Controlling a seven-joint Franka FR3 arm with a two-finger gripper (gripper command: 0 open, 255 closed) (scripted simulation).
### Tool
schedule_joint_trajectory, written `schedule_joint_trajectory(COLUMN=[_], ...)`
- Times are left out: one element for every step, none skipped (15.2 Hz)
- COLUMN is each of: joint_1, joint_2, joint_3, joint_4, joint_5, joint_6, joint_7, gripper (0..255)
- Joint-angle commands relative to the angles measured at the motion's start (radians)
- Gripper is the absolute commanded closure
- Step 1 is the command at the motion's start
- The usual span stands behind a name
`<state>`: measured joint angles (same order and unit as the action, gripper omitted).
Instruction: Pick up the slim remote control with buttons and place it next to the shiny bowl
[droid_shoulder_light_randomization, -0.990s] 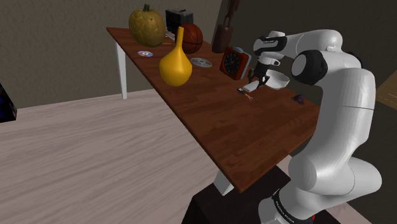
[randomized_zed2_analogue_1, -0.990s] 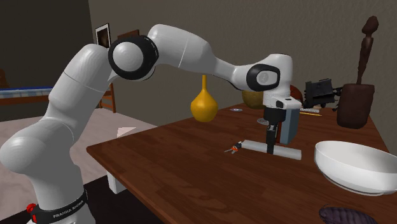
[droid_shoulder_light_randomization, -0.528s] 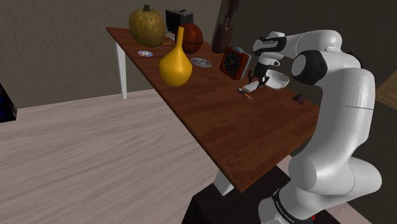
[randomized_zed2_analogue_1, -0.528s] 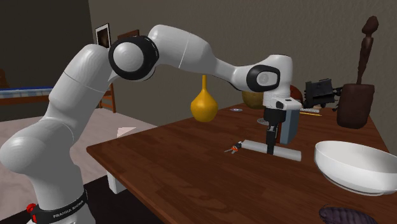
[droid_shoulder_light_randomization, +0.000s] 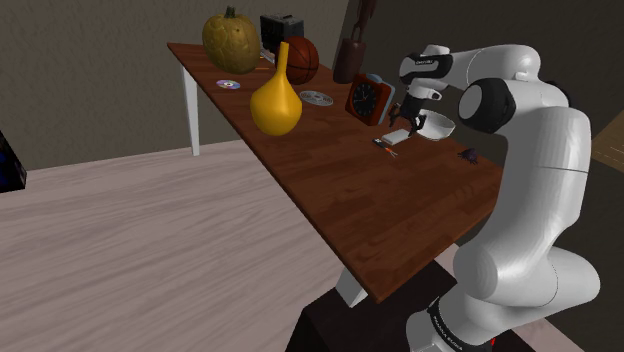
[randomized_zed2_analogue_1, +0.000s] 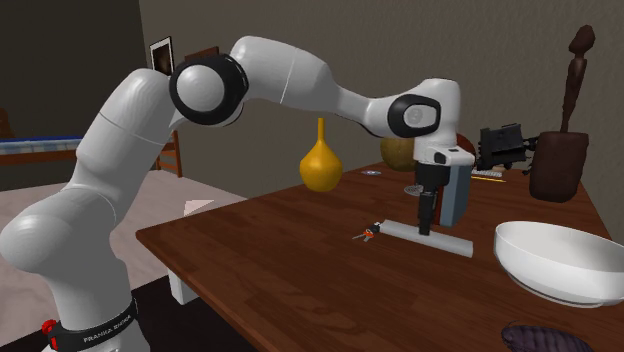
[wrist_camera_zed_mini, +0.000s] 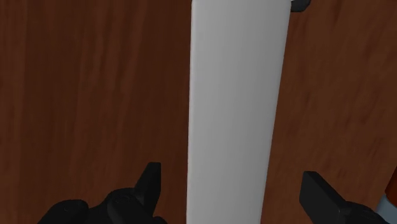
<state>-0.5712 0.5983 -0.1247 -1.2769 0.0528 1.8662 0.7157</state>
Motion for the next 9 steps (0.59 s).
schedule_joint_trajectory(joint_1=[-0.001,-0.002,-0.002,-0.002,-0.002,-0.002,-0.002,-0.002,-0.002], joint_2=[-0.004,-0.005,-0.005,-0.005,-0.005,-0.005,-0.005,-0.005,-0.005], joint_3=[-0.001,-0.001,-0.001,-0.001,-0.001,-0.001,-0.001,-0.001,-0.001], joint_4=[0.055,0.080,0.080,0.080,0.080,0.080,0.080,0.080,0.080], joint_5=[-0.001,-0.001,-0.001,-0.001,-0.001,-0.001,-0.001,-0.001,-0.001], joint_6=[-0.060,-0.086,-0.086,-0.086,-0.086,-0.086,-0.086,-0.086,-0.086], joint_7=[0.001,0.001,0.001,0.001,0.001,0.001,0.001,0.001,0.001], gripper=[0,0,0,0,0,0,0,0,0])
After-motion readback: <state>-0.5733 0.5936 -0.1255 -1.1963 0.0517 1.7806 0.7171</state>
